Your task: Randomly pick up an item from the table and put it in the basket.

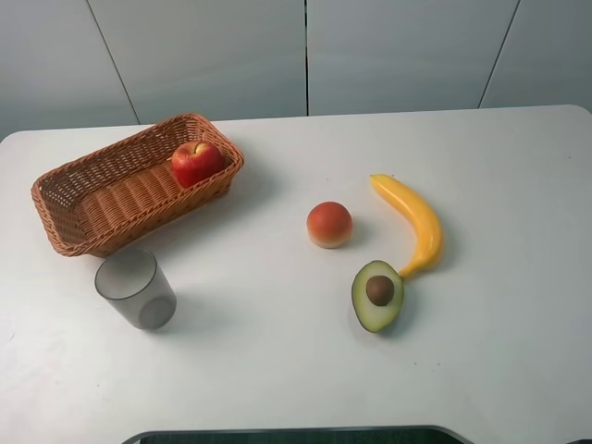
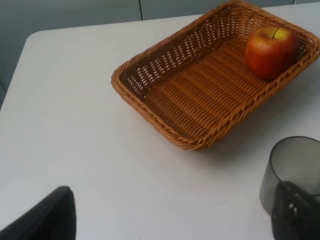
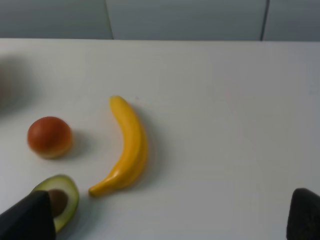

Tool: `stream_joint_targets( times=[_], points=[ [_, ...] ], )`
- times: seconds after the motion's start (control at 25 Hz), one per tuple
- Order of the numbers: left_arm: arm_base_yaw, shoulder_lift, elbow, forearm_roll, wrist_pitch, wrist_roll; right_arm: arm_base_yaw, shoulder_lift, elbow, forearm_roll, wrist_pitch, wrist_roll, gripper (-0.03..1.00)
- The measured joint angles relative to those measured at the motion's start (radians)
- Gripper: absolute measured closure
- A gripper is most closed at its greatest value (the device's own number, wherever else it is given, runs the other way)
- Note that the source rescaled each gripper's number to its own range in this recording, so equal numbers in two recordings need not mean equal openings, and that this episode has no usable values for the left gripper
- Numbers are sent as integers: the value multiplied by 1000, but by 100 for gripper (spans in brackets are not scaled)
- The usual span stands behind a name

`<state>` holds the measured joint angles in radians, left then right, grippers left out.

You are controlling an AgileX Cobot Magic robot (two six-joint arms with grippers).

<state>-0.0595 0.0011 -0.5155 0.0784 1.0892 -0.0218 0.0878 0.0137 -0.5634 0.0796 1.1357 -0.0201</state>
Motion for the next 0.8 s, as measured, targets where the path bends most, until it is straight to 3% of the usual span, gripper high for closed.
stream_joint_targets(
  times=[0.8],
  points=[
    [0,-1,0,0,0,0,0,-15,53,-15,-36,7,0]
  ],
)
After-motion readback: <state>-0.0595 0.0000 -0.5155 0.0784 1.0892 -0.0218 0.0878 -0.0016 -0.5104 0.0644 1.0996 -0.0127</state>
